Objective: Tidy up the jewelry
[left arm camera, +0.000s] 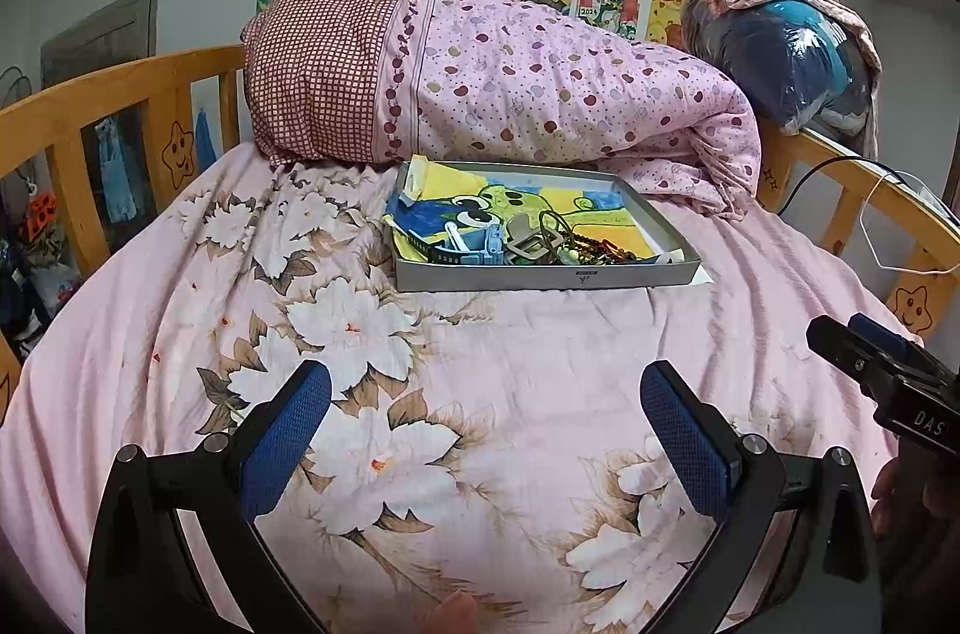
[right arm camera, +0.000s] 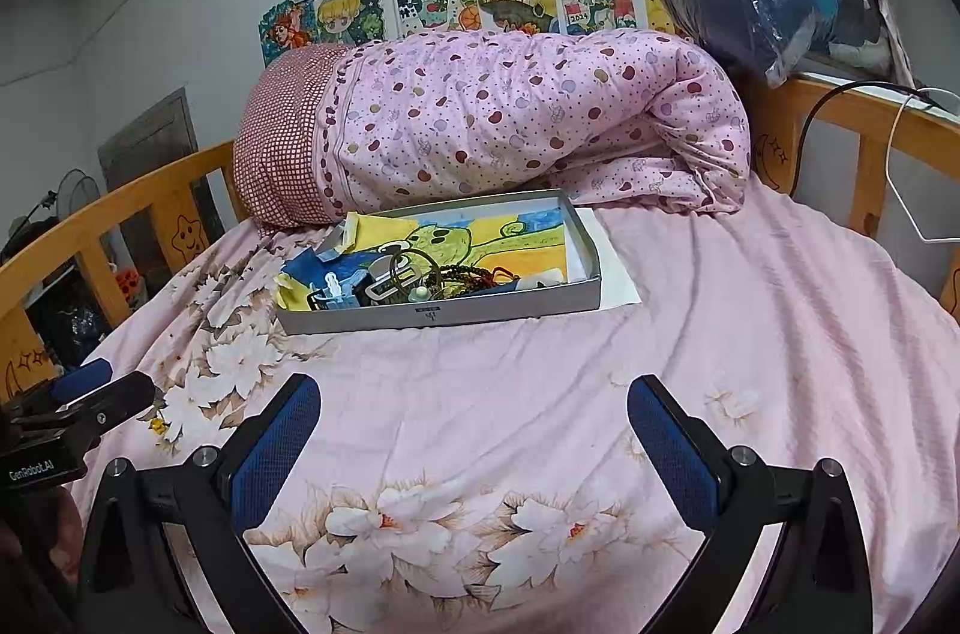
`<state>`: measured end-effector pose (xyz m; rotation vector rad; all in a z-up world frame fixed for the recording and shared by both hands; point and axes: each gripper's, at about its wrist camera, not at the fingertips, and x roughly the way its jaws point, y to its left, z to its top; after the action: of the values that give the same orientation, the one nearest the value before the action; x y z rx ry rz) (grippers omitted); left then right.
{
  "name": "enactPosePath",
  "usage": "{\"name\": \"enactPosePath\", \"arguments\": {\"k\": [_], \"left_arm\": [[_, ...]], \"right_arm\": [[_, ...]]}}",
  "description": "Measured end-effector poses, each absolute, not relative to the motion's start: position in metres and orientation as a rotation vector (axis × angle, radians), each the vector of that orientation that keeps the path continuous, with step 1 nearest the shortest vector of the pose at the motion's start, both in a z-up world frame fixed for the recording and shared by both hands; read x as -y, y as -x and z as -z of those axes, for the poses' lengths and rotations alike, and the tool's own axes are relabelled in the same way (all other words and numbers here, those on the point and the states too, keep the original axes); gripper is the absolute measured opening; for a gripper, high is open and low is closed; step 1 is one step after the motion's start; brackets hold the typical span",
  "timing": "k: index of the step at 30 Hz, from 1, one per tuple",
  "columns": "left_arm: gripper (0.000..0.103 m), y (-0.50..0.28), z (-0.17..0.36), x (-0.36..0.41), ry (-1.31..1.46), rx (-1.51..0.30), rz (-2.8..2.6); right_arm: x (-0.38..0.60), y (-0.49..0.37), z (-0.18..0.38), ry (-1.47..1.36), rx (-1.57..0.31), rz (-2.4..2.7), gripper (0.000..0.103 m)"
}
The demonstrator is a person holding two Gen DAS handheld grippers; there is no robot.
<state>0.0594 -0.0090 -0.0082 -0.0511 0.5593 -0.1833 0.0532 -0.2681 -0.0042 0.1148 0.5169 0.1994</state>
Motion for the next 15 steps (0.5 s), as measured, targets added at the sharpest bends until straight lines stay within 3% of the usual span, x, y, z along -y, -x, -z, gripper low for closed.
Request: {"name": "enactPosePath", "arguments": {"k": [15], "left_arm": [[0.101, -0.0575, 0.0058, 0.012, 0.052, -0.55, 0.195]], "right_arm": [[0.2672, -0.0539, 0.0045, -0.112, -0.524, -0.198, 0.103]]}}
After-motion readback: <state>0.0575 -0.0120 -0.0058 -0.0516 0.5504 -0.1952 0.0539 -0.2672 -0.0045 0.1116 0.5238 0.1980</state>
